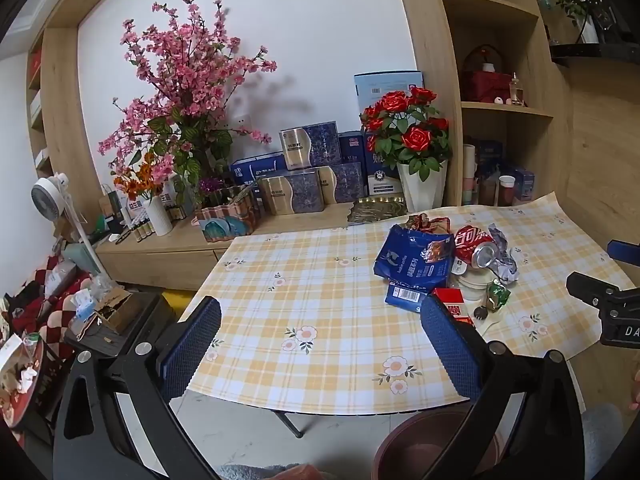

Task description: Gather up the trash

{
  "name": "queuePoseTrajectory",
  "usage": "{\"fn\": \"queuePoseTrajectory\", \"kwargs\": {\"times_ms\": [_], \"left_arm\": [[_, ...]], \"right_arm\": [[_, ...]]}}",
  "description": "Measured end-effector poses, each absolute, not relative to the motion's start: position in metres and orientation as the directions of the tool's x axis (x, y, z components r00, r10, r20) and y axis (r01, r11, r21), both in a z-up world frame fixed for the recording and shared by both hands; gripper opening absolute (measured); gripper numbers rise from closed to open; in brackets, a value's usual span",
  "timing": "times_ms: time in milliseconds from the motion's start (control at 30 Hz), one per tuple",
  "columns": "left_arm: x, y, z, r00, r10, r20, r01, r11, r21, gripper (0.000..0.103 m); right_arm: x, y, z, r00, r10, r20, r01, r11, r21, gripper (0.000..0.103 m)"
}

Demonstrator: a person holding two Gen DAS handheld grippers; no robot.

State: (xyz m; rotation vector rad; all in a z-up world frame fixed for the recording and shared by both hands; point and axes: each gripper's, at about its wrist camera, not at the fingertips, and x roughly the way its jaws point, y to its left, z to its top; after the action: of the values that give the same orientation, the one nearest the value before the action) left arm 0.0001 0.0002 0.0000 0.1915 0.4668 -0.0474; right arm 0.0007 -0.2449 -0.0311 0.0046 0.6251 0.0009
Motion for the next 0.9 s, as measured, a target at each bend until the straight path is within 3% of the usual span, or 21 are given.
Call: {"fn": "queuePoseTrajectory", "kwargs": {"times_ms": [900], "left_arm": [[0.0, -0.003, -0.002, 0.893, 0.0, -0.451, 0.09, 0.98, 0.178, 0.098]], "right_arm": [[-0.003, -0.246, -0.033, 0.808, -0.011, -0.589, 0.012, 1.0, -0.002, 0.097]]}}
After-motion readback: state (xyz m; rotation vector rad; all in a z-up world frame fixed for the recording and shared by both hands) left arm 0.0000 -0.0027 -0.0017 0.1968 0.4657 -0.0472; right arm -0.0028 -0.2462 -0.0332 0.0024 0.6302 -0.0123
